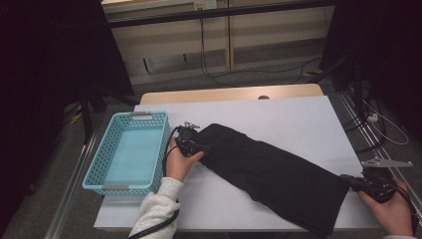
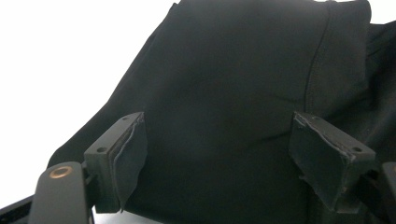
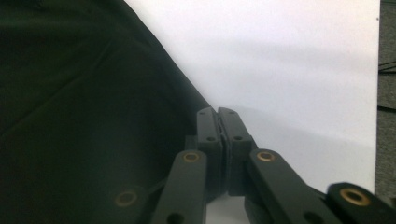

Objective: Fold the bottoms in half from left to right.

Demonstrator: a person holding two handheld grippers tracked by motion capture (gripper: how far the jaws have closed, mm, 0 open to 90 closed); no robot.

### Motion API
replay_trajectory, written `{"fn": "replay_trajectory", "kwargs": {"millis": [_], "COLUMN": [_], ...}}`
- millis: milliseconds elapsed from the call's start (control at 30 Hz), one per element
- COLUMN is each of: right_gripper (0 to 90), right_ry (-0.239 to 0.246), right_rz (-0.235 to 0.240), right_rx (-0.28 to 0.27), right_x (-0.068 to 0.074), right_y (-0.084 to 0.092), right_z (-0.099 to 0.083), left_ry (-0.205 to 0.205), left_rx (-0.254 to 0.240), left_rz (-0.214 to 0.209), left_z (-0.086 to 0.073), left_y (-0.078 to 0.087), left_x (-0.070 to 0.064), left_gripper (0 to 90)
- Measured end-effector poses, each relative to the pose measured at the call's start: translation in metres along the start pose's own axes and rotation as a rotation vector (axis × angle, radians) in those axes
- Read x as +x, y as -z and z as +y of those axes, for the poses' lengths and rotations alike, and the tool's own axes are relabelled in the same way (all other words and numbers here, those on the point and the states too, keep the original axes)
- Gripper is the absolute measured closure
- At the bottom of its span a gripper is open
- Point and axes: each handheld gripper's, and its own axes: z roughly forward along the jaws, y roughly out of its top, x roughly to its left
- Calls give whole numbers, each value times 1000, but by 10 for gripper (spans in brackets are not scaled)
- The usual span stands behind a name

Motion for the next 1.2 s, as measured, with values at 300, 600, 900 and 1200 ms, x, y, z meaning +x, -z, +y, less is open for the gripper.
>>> {"fn": "replay_trajectory", "kwargs": {"millis": [300, 600, 900, 1200], "right_gripper": [896, 894, 886, 595], "right_ry": [-26, -110, -42, -69], "right_rz": [24, 28, -5, -49], "right_rx": [-10, 28, 24, -35], "right_x": [10, 2, 3, -6], "right_y": [13, 18, 11, 11], "right_z": [7, -11, -9, -13], "left_ry": [-8, -22, -35, -26], "left_rx": [-5, -38, -32, -32], "left_rz": [-1, -26, -28, -30], "left_z": [-4, 2, 4, 2], "left_y": [4, 10, 5, 5], "left_x": [4, 0, -4, -5], "left_gripper": [204, 204, 204, 202]}}
